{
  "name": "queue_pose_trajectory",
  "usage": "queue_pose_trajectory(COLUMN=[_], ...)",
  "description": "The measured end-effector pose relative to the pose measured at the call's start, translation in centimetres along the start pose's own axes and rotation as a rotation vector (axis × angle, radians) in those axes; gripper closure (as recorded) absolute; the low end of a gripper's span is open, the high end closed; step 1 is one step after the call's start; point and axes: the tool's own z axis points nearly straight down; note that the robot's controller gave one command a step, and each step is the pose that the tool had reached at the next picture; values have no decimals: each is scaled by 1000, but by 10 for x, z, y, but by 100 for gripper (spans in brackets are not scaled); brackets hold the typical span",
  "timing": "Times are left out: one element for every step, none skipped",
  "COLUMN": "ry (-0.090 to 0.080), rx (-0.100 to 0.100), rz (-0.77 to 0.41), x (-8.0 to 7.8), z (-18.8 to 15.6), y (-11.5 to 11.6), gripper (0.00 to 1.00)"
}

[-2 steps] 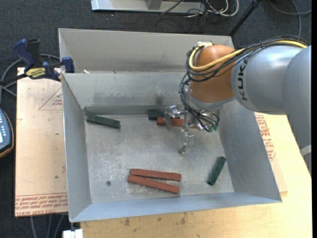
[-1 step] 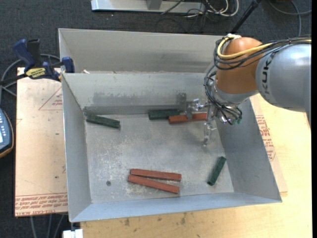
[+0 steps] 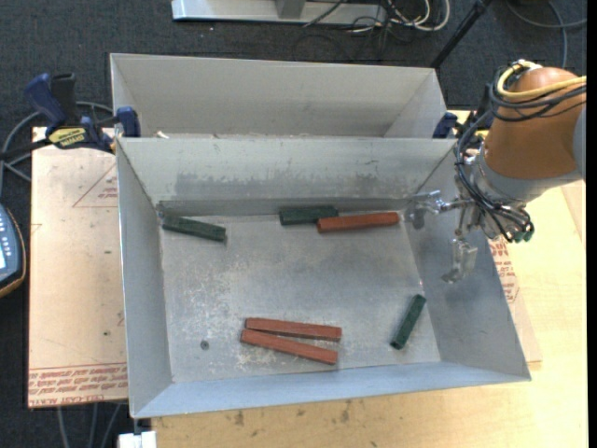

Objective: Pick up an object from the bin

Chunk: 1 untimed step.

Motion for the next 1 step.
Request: queue_pose_trajectory(ry=[7], rx=[-13], rz=[-380], x=[42], z=[81], y=[41], gripper=[0])
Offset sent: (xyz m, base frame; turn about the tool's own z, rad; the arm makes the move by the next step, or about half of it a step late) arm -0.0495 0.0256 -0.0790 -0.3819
